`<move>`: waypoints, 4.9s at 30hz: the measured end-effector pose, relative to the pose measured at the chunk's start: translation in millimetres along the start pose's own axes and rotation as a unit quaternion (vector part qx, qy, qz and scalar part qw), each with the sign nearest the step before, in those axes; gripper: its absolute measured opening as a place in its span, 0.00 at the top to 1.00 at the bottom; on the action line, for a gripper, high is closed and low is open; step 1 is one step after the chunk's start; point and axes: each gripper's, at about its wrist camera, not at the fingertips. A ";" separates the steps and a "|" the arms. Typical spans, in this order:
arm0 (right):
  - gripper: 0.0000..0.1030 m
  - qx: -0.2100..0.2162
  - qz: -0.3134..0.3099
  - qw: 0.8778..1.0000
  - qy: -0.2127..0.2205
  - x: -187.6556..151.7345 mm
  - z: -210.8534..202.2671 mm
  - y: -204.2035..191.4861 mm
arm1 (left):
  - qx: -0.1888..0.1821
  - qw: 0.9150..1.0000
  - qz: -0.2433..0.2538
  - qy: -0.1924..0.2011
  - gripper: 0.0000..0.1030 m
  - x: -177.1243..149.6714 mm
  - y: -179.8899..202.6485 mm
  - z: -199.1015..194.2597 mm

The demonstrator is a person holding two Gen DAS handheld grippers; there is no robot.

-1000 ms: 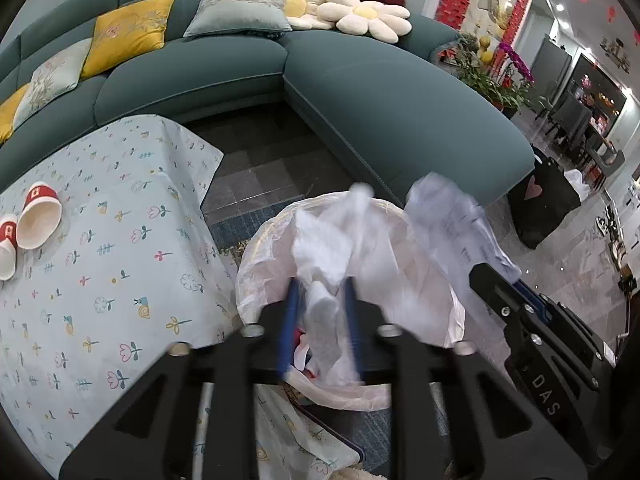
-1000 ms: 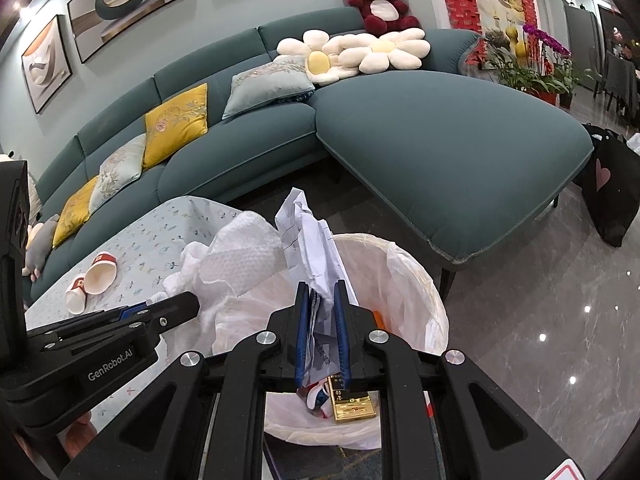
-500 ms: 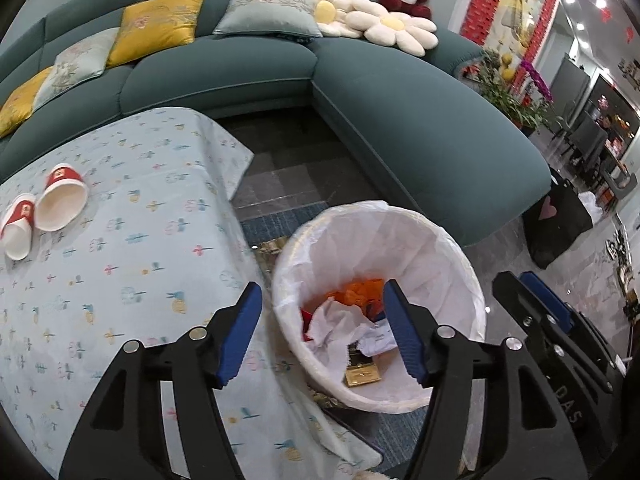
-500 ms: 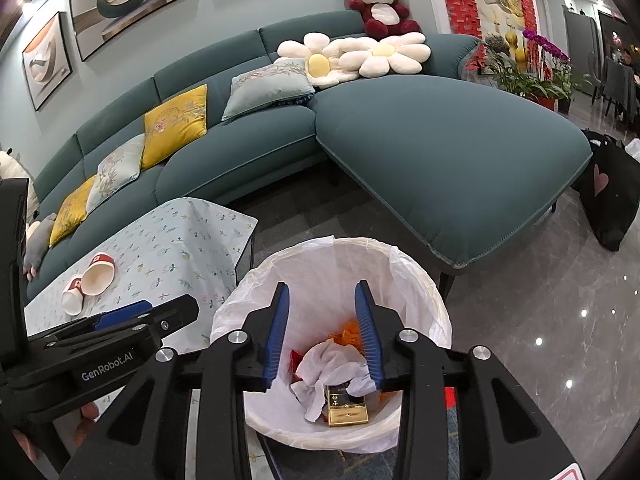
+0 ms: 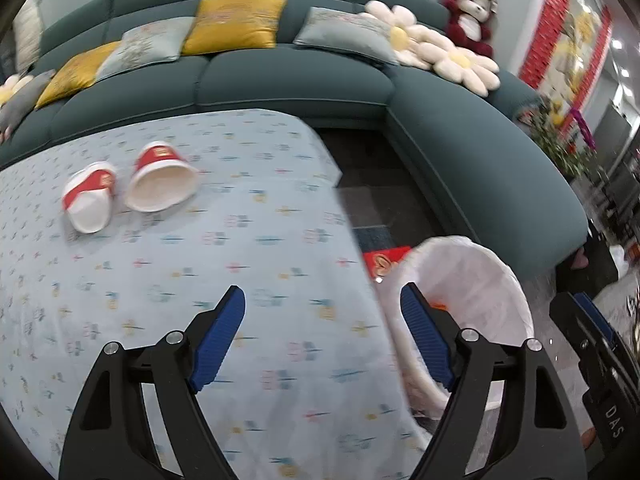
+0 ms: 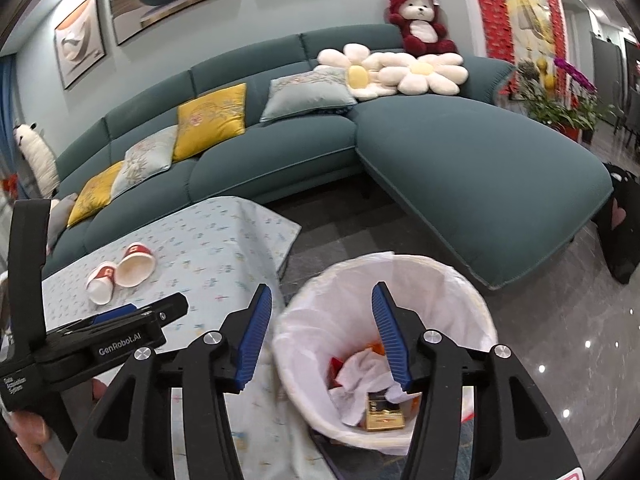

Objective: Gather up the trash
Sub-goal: 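Move both tools back toward the two red-and-white paper cups, then grasp one red-and-white cup with the left tool while the right tool grasps the other, then carry both cups over the wastebasket and open both tools to drop them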

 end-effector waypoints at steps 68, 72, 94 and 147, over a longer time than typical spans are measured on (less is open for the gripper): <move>0.61 0.149 -0.127 0.973 -0.123 -39.0 201.1 -303.5 | 0.068 0.978 -0.192 -0.036 0.11 52.1 -279.2 76.9; 0.79 0.150 -0.125 0.971 -0.136 -40.5 209.1 -303.3 | 0.055 0.978 -0.197 -0.049 0.20 48.7 -281.4 86.9; 0.94 0.124 -0.096 0.984 -0.084 -20.0 124.9 -232.8 | 0.021 0.993 -0.113 -0.031 0.47 33.1 -183.1 37.5; 0.81 -0.017 0.062 0.998 -0.009 1.5 12.7 60.6 | -0.095 0.990 0.084 -0.064 0.30 -12.1 114.7 39.2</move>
Point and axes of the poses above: each gripper's, at about its wrist camera, not at the fingertips, and z roughly the way its jaws point, y to its right, x to its top, and after that the axes turned 5 degrees about z, right-handed
